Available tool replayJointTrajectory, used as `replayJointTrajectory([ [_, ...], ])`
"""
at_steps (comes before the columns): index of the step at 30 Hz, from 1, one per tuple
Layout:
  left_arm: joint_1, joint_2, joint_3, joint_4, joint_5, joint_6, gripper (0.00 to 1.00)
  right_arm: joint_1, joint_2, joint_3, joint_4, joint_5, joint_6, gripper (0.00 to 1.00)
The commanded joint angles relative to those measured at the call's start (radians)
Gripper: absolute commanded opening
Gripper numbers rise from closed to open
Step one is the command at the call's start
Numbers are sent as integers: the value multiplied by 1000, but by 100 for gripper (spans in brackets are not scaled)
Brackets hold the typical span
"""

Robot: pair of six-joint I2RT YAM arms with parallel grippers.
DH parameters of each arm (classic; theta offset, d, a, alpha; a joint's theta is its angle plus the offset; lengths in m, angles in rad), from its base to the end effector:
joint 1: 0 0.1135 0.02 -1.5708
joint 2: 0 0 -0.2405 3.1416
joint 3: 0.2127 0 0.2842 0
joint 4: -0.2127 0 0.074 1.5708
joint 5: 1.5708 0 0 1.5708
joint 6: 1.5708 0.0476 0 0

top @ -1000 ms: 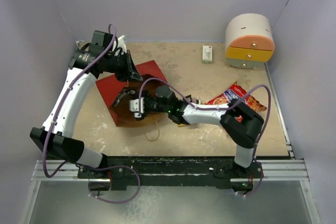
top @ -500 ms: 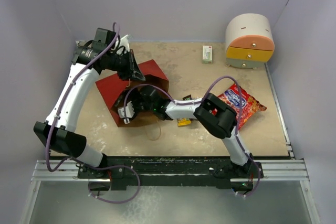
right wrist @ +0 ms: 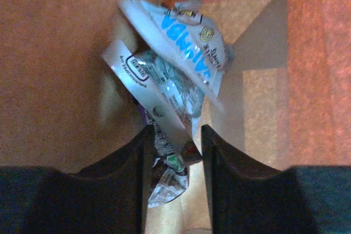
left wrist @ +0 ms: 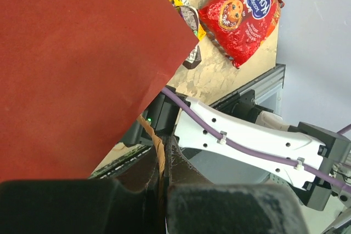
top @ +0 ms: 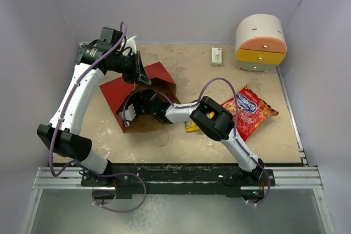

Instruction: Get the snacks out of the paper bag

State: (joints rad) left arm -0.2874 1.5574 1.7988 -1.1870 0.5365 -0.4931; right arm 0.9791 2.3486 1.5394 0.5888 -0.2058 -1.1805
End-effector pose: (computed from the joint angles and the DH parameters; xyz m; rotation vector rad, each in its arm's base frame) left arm 0.3186 -0.1195 0.3855 -0.0371 2.6050 -0.9788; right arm 0.2940 0.4549 0.0988 -1.6396 0.7097 0.0396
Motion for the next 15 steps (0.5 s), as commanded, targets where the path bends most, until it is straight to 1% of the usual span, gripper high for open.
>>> replayJointTrajectory([
  [1, 4, 0, 61, -16, -12, 34, 0, -14, -15, 21, 106, 28, 15, 35],
  [5, 4, 0, 64, -16, -21, 29, 0, -16, -56, -31, 140, 27, 46, 18],
  [10, 4, -9, 55, -6, -31, 19, 0, -15, -135, -114, 149, 31, 112, 3],
  [12, 4, -13, 50, 1, -33, 12, 0, -14, -175, -159, 159, 32, 143, 0],
  [15, 5, -20, 35, 16, -31, 2, 0, -14, -247, -238, 168, 22, 193, 0],
])
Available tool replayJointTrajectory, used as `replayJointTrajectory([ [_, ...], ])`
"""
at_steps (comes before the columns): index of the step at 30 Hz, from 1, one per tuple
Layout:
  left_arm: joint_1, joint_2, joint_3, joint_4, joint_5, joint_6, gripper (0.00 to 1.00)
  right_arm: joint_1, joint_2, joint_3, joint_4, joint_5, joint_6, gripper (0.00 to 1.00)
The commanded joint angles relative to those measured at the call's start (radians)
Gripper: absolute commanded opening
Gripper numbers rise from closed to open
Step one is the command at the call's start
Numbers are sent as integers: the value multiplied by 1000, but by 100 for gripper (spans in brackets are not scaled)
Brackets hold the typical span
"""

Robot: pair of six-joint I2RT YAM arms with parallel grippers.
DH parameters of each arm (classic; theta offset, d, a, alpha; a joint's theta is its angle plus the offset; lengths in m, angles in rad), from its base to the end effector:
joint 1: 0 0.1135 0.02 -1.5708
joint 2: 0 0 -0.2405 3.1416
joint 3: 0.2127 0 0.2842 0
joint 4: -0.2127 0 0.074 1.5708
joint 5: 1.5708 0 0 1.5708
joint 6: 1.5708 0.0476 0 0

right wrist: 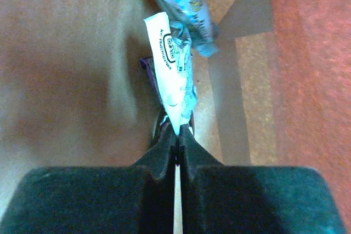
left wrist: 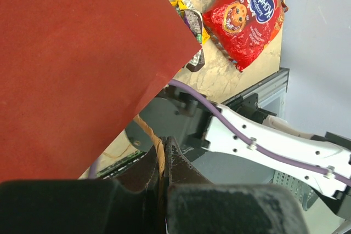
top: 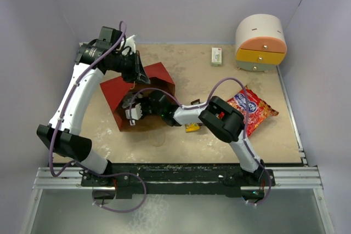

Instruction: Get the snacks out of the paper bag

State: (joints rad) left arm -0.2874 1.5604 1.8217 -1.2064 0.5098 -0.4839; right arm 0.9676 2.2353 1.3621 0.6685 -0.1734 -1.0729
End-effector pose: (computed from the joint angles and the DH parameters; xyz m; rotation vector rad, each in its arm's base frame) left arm 0.3176 -0.1181 0.3901 -0.0368 2.6026 -0.9418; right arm 0.2832 0.4256 0.1039 -1.5727 0.8187 0.0778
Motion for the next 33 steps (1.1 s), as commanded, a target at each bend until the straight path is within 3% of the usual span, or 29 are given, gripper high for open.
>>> replayJointTrajectory([
  [1, 4, -24, 11, 37, -4, -9, 0, -3, -158, -88, 96, -14, 103, 0],
  [8, 5, -25, 6, 66, -3, -33, 0, 1, -335, -245, 52, -82, 239, 0],
  [13, 4, -33, -7, 96, 2, -53, 0, 3, -469, -338, 20, -84, 443, 0],
  [25, 4, -74, -93, 179, -27, -81, 0, 3, -877, -455, -433, -87, 1000, 0],
  [33, 4, -79, -153, 254, -43, -118, 0, 3, -1159, -501, -765, 164, 1245, 0],
])
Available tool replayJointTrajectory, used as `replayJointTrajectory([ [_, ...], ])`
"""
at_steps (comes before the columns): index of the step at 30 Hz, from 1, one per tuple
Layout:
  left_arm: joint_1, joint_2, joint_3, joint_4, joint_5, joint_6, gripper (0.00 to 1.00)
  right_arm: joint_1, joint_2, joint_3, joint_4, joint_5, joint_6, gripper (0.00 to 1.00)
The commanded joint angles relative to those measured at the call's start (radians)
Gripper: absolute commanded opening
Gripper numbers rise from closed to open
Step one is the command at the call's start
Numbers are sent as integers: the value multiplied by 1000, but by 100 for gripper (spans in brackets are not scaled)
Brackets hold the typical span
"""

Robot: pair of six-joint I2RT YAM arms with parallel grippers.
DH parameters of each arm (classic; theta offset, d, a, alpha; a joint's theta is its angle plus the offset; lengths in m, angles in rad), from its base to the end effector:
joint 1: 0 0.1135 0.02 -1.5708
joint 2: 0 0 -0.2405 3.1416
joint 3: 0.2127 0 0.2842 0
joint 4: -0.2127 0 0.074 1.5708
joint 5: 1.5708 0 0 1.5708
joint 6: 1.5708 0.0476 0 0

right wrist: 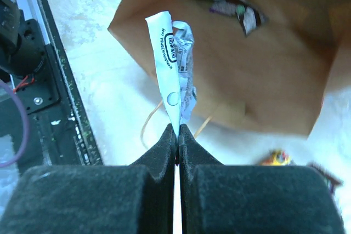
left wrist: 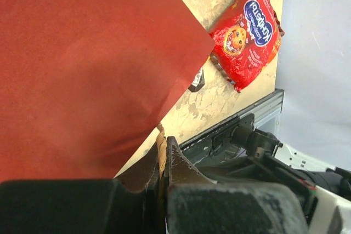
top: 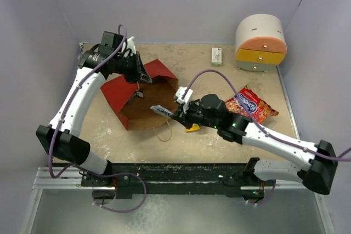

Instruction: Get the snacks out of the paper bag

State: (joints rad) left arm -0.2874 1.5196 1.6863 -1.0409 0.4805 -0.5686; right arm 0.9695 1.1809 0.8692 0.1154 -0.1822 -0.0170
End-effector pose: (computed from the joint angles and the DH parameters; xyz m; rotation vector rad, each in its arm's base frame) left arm 0.3258 -0.1192 0.3698 -0.1322 2.5467 -0.9490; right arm 0.1795 0.2769 0.2843 -0.9918 1.5539 0.8409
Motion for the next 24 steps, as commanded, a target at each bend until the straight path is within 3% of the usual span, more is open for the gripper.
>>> replayJointTrajectory([
  [1, 5, -39, -21, 96, -17, -37, 0, 1, -129, -5, -256, 200, 228, 0],
  [7, 4, -44, -40, 117, -20, -61, 0, 0, -259, -19, -400, 574, 444, 0],
  [11, 4, -57, -53, 100, 1, -57, 0, -15, -256, -17, -487, 815, 602, 0],
  [17, 5, -78, -94, 51, 50, -42, 0, -169, -93, 61, -605, 767, 650, 0],
  [24, -14, -117, -165, 35, 79, -59, 0, -197, -10, 105, -639, 790, 611, 0],
])
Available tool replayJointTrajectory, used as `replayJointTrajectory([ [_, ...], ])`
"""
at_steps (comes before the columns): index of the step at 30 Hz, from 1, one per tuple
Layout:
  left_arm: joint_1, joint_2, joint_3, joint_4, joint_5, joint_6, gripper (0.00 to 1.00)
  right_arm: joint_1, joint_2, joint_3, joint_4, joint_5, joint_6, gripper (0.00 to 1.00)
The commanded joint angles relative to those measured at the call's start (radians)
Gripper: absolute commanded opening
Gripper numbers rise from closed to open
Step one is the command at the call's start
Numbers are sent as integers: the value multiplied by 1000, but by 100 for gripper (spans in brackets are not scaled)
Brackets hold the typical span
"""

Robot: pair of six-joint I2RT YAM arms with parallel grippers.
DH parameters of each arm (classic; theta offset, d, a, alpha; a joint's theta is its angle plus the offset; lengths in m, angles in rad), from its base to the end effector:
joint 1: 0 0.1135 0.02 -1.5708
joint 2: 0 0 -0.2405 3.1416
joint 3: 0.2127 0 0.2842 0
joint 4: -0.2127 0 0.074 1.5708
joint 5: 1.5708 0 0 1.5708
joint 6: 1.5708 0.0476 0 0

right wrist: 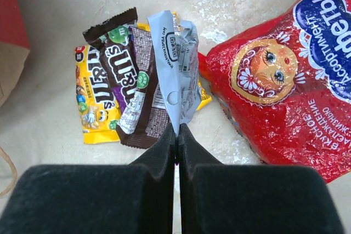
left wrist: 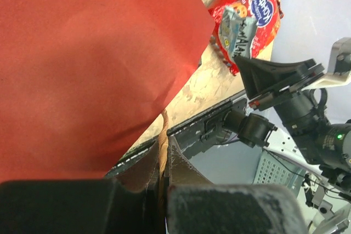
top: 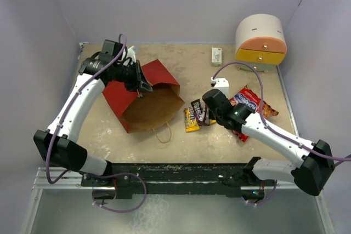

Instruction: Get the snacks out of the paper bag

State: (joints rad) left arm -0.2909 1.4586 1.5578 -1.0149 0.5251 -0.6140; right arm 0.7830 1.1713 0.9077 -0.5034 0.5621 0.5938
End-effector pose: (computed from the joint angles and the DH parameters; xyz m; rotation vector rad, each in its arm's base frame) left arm 0.3129 -0.1186 0.3484 -0.1835 2.5995 -1.0128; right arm 0.2253 0.1884 0.2413 0.0605 2.1994 0.1028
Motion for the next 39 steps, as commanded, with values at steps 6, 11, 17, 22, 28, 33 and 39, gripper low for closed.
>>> replayJointTrajectory([
  [6, -11, -87, -48, 55, -25, -33, 0, -70, 73, 94, 107, 35, -130, 0],
  [11, -10, -87, -60, 80, -17, -54, 0, -148, 286, 233, 147, 70, -313, 0],
  [17, -11, -81, -35, 37, -26, 0, 0, -219, 440, 330, 167, 95, -467, 0],
  [22, -10, -101, -47, 42, -21, 0, 0, -240, 528, 321, 179, 162, -523, 0],
  [28, -10, -117, -61, 69, 12, -7, 0, -238, 605, 342, 184, 37, -507, 13],
  [33, -10, -115, -41, 48, -3, 9, 0, -238, 523, 385, 125, -81, -451, 56],
  [39, -9, -125, -39, 51, -34, 5, 0, -239, 325, 341, 92, -254, -429, 68],
])
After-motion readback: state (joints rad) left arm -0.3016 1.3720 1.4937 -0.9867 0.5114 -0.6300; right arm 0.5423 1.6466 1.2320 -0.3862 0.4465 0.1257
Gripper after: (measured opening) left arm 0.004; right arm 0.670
